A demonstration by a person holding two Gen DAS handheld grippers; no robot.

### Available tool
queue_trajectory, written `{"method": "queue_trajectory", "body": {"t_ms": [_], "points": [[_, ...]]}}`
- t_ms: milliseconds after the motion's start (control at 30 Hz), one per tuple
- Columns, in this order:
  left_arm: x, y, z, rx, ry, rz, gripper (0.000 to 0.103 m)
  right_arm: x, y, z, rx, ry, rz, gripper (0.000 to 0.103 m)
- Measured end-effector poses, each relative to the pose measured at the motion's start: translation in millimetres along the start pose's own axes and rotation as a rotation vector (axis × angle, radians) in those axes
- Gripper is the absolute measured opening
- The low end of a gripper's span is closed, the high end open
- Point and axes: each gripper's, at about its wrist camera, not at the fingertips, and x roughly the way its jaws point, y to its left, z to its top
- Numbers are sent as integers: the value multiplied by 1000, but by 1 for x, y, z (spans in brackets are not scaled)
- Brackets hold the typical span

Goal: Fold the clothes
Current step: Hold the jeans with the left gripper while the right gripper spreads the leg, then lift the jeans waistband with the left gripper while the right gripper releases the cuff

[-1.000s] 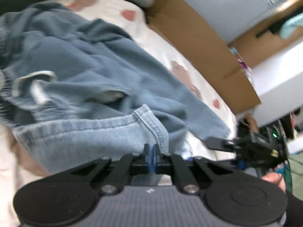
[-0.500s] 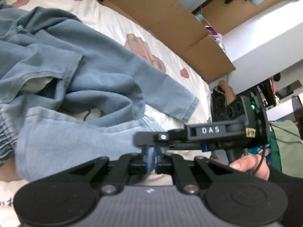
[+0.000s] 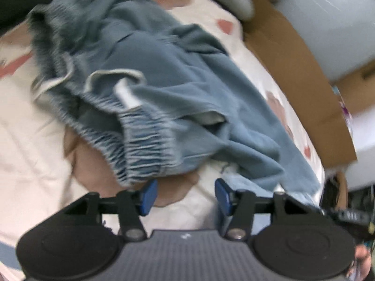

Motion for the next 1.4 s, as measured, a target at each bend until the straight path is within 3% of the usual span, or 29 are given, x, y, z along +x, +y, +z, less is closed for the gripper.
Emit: {"method": "queue_trajectory", "body": {"t_ms": [167,367,433,467,500,533,633,733,967,1167,1400], "points": [[18,14,-3,-140,-30,-28,72,-27,-8,5,-28,-16,-68,4],[49,30,-4,-379,-93,-28,72,-56,-14,9,-79,-18,-162,4],[59,37,-4,-449,-116,-19,67,-66,-17,10,-92,-23,-195,4],[62,40,-4,-492,-133,-17,59,-72,-20,10,-98,-25,-214,4],[64,44,-5,-536,-149,-18,44,-77,-22,10,-103,-26,-232,4],[63,48,-5,-581,-161,-33,39,-82,-24,10,-108,-27,-250,4],[57,48,-2,-637,-170,-40,37,-98,-29,10,-129,-32,-302,4],[40,41,8,-580,-187,-21,35,-115,-33,10,-155,-39,-368,4],[-13,42,31,-558,-275,-17,32,-156,-38,13,-218,-70,-498,4],[-64,58,47,-569,-358,13,29,-186,-23,26,-288,-119,-563,4],[-110,73,77,-513,-431,82,26,-213,-1,39,-411,-153,-624,4]]}}
